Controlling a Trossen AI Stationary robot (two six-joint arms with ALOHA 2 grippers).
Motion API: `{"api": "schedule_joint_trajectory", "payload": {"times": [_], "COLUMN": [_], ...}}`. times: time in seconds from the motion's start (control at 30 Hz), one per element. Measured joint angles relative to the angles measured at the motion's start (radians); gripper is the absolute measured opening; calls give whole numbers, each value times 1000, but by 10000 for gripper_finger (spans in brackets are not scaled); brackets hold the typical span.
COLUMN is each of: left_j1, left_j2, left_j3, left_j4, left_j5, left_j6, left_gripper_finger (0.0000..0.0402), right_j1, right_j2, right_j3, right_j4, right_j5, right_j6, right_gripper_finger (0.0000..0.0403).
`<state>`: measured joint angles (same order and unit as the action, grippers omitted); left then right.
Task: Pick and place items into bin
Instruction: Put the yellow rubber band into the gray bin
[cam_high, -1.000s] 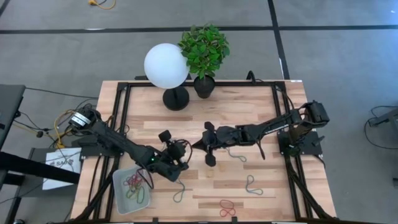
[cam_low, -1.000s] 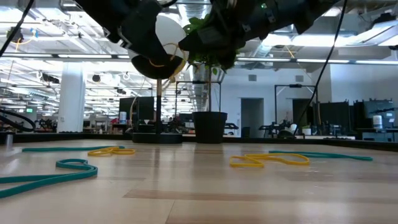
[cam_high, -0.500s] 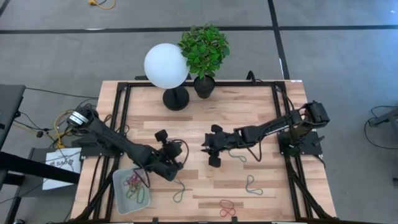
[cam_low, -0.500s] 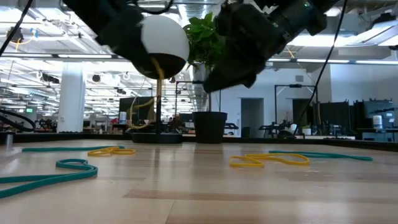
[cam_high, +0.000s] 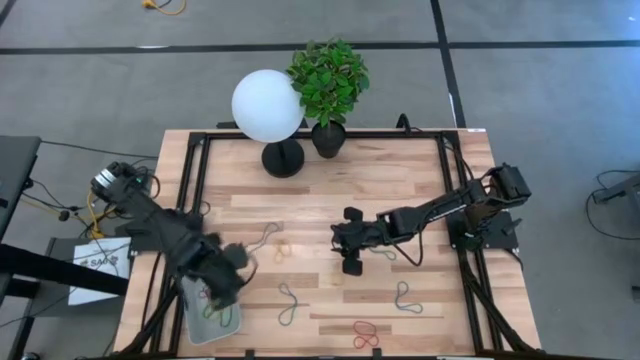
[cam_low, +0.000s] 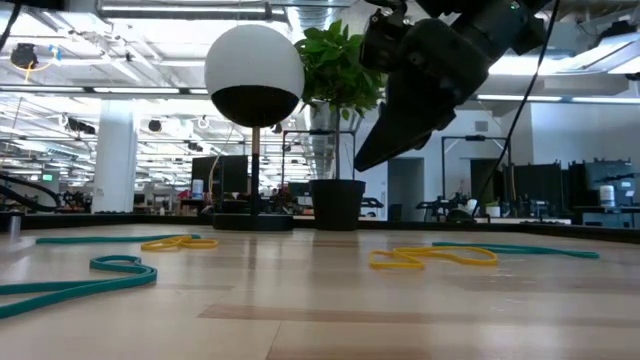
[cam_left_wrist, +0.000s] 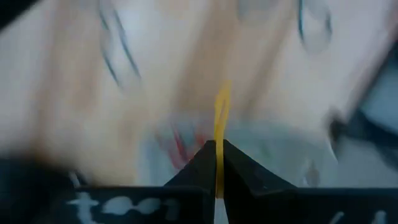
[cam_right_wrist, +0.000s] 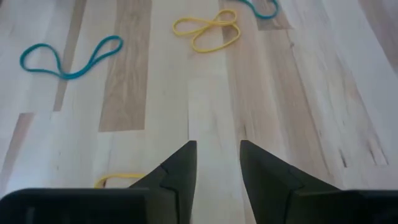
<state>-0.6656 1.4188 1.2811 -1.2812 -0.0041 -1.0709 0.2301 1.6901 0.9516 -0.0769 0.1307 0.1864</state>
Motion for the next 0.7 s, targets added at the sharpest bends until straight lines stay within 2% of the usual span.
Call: {"api": "schedule_joint_trajectory", "payload": {"times": [0.07,0.13,0.33,0.47,0.6,0.7], "left_j1": [-42,-85,-203,-253,-271,-272], "left_j2": [-2,-2,1,1,1,1], "left_j3": [-2,-10,-75,-148,-213,-243], "left_j4": [-24,-51,-51,-16,103,178], "left_j5": [125,178,115,189,303,317], "left_j6": [-84,-152,-307,-397,-427,-424], "left_gripper_finger": [0,0,0,0,0,0], "right_j1": [-1,-1,-1,-1,-1,-1], "right_j2": [0,0,0,0,0,0], "right_j3": [0,0,-1,-1,-1,-1], "right_j4": [0,0,1,2,2,2], "right_j5": [0,0,0,0,0,0], "right_j6": [0,7,56,76,77,77], "right_gripper_finger": [118,118,118,118,118,118]}}
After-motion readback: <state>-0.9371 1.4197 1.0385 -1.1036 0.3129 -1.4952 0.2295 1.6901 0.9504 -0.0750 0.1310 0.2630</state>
